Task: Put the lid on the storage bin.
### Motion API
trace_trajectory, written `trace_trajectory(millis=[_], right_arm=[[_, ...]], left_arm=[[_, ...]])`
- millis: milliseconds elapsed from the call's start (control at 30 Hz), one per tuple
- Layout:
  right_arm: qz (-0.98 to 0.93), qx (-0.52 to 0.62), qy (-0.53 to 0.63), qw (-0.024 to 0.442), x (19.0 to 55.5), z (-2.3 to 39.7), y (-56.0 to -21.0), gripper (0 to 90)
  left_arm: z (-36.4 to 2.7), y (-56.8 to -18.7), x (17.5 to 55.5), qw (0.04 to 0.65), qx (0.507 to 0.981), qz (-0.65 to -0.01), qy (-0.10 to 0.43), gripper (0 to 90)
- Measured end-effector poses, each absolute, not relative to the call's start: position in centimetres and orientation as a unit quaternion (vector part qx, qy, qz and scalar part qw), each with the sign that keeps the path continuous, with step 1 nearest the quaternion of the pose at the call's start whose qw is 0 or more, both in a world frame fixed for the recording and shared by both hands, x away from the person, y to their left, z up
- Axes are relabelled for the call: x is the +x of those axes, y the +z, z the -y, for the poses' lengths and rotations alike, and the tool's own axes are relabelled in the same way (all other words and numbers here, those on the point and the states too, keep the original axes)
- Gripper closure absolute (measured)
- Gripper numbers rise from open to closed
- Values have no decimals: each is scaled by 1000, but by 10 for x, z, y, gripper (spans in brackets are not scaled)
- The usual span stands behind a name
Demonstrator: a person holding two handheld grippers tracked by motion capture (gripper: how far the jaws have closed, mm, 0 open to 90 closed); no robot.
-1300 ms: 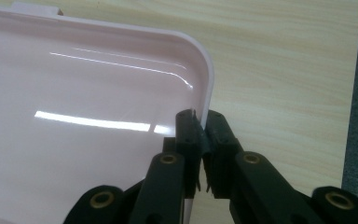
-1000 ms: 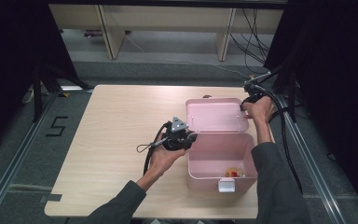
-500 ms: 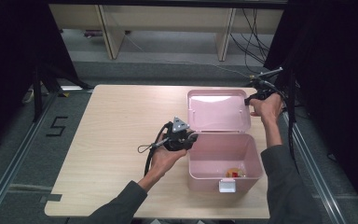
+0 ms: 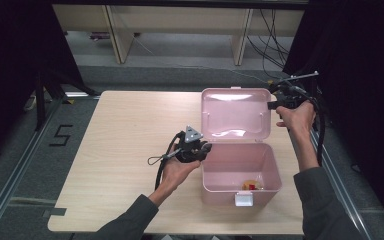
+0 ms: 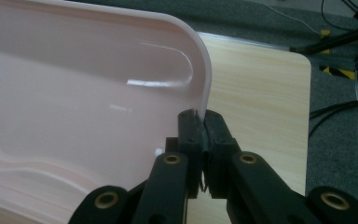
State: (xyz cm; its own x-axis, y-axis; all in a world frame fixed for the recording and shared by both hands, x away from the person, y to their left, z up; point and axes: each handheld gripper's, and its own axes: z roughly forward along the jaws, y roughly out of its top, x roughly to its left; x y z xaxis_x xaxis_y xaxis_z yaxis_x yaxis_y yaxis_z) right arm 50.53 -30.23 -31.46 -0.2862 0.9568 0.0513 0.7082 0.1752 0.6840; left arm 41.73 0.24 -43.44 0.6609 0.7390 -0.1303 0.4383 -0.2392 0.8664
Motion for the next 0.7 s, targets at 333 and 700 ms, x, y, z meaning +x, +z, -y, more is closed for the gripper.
trace_trajectory(millis=[333,700], right_arm=[[-736,545,341,213,480,304,-304,882],[-735,517,373,230,448,311,-299,885]], left_arm=[[-3,-434,416,477,775,-383,160,761],[-2,-434,414,481,768,-390,163,761]])
